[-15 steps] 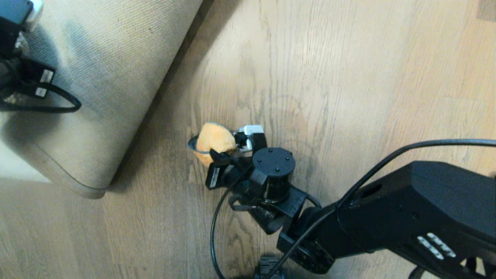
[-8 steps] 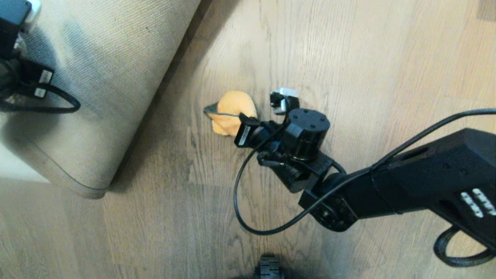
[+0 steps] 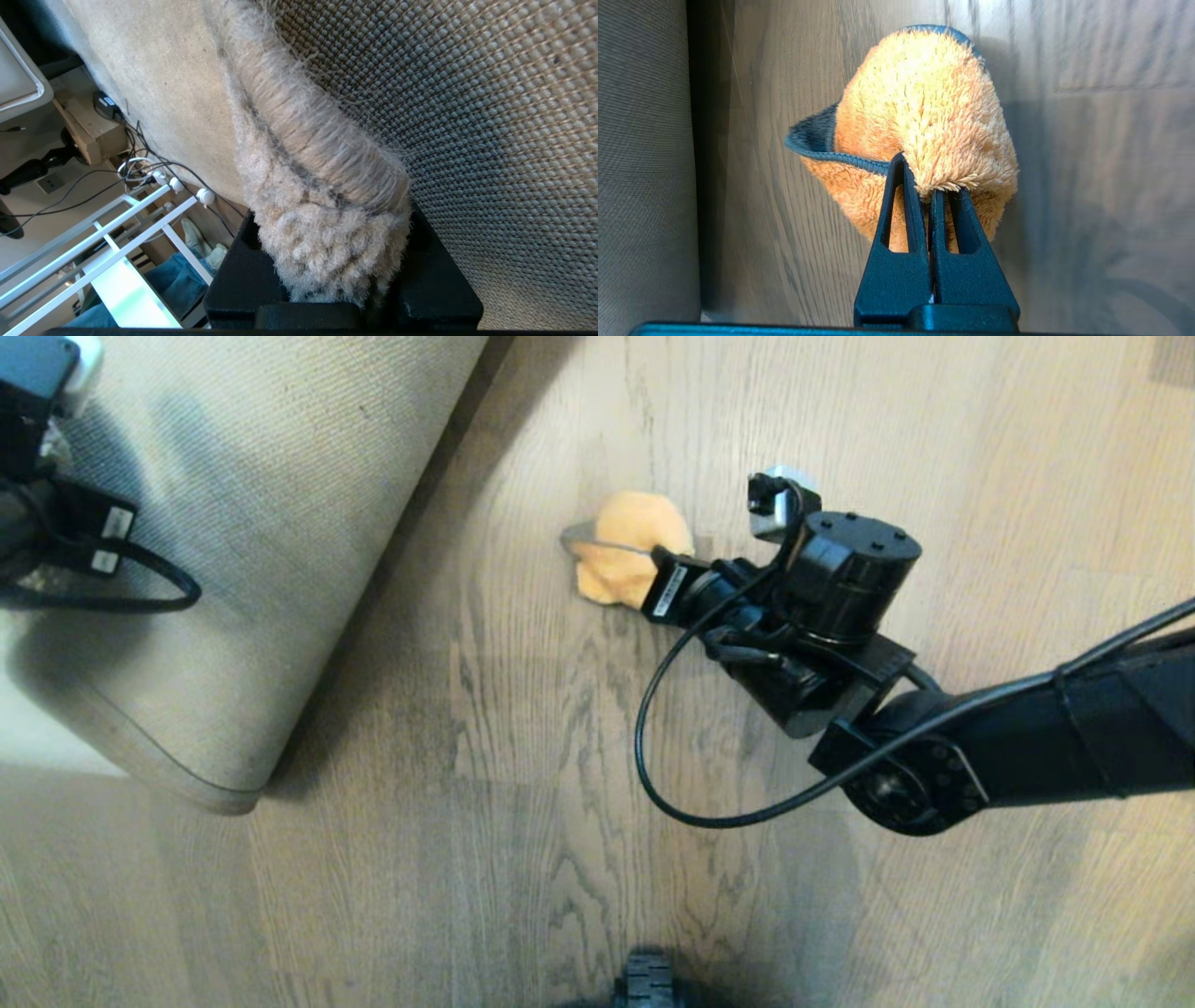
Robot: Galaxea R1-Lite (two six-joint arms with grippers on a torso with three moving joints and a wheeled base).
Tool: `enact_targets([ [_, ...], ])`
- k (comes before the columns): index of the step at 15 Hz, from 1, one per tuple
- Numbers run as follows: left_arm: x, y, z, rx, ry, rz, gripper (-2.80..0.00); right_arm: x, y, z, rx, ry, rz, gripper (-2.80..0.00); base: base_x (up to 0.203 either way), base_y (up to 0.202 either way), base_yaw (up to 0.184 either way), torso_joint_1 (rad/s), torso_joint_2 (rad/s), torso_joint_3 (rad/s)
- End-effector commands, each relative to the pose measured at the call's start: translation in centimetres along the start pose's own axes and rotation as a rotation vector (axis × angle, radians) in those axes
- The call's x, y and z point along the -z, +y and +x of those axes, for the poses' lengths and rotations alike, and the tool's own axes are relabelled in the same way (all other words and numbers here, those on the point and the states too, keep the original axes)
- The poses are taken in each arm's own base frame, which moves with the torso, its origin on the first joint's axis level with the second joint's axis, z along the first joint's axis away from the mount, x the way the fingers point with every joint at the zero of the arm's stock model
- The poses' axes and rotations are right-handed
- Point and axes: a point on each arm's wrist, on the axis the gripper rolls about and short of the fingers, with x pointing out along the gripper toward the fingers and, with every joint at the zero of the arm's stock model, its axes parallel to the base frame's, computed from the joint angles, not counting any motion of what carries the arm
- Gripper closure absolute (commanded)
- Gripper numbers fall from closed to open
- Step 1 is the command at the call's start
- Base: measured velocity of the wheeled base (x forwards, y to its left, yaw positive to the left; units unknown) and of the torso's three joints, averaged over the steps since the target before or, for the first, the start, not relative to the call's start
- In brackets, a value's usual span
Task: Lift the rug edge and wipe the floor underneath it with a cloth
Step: Wipe the floor under the carpet with a rag
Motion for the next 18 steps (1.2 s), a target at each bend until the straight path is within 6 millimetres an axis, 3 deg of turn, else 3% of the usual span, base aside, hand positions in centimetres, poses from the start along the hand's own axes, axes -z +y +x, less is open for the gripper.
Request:
enact_targets([
  [1, 0.0, -0.1, 0.0, -0.002, 0.001, 0.001, 0.00, -2.9, -0.2, -1.3, 0.004, -0.052, 0.005, 0.00, 0.000, 0.000, 0.000, 0.000, 0.00, 0.000],
  [5, -0.1, -0.1, -0.2, 0.005, -0.005, -0.011, 0.00, -6.5, -1.3, -3.6, 0.034, -0.081, -0.019, 0.00, 0.000, 0.000, 0.000, 0.000, 0.00, 0.000],
  [12, 0.0, -0.1, -0.3, 0.007, -0.005, -0.025, 0.00, -11.7, -2.8, -12.0, 0.084, -0.071, -0.081, 0.00, 0.000, 0.000, 0.000, 0.000, 0.00, 0.000],
  [18, 0.5, 0.0, -0.9, 0.017, -0.003, -0.018, 0.00, -12.8, -6.3, -18.0, 0.234, -0.009, -0.222, 0.00, 0.000, 0.000, 0.000, 0.000, 0.00, 0.000],
])
